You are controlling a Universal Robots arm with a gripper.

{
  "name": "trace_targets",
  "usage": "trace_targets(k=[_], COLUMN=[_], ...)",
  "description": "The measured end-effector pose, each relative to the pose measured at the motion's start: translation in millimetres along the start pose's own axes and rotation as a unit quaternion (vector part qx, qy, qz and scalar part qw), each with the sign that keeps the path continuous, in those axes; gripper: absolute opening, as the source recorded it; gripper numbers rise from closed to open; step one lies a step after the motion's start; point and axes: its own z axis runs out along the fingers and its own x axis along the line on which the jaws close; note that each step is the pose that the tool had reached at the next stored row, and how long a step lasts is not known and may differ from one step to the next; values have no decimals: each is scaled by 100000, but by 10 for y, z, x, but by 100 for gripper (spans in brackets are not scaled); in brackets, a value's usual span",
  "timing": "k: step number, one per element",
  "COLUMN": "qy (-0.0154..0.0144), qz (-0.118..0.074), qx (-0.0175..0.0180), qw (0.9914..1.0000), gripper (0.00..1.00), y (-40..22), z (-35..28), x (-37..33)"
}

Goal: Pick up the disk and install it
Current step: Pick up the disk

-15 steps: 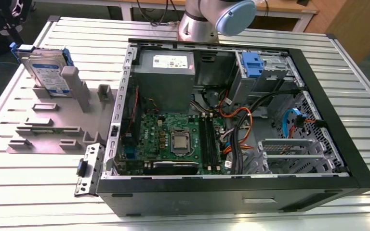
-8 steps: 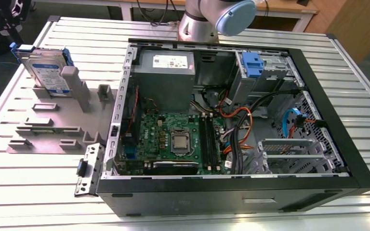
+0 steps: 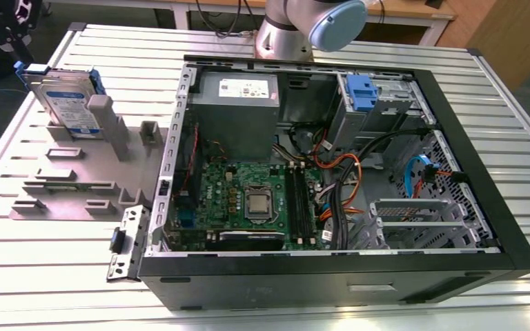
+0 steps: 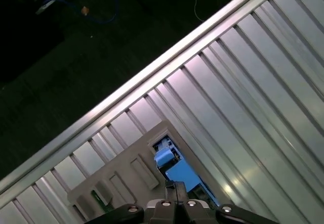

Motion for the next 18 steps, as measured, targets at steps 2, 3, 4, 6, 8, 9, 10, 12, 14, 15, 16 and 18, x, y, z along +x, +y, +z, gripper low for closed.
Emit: trace_targets(k=[2,3,4,6,8,9,10,12,14,15,16,18], qy=[73,104,138,211,281,320,354,424,494,529,566,631], qz=[-1513,-2237,-2975,-4472,-5969,-6758,-7501,-8970,-10438,-11161,-11930,-13373], qx=[-22,-35,-44,-69,-93,-106,-119,-142,-166,-176,-191,-210], qw=[99989,99975,99956,99900,99821,99771,99718,99596,99452,99374,99284,99100], gripper=[11,11,11,11,11,11,11,11,11,11,11,11], y=[0,0,0,0,0,0,0,0,0,0,0,0], z=[1,1,2,2,3,3,3,4,4,4,4,5], x=[0,0,0,0,0,0,0,0,0,0,0,0])
